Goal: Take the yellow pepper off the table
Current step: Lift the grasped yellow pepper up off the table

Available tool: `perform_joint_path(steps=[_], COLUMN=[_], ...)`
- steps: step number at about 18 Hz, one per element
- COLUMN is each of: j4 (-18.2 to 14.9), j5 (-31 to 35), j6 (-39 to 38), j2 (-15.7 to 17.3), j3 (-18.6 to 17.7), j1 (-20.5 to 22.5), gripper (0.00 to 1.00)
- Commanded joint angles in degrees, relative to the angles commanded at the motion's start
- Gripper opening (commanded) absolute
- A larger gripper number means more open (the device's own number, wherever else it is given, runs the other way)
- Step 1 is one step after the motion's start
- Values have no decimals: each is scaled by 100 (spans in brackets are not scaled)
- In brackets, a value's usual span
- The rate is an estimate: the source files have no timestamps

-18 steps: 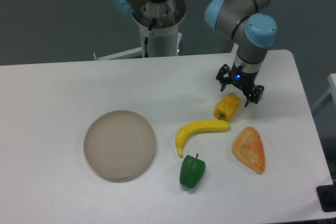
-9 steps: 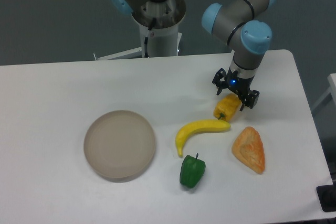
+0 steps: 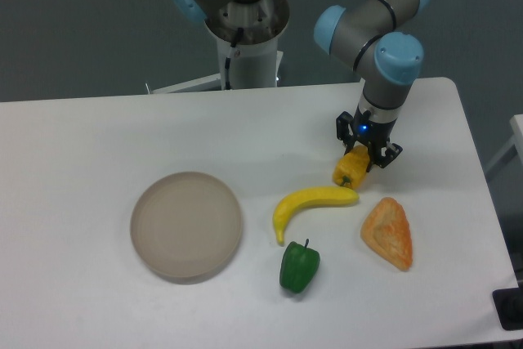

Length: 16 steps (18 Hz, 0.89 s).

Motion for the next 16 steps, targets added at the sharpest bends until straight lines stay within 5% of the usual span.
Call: perform_joint_path(steps=[6,11,16], j4=[-79,-88,-483], j5=[44,201,598], j6=[-61,-114,-464], j2=[132,-87,-448], j3=[914,1538,2224], j1=[-377,-588,-931], gripper=[30,30,30])
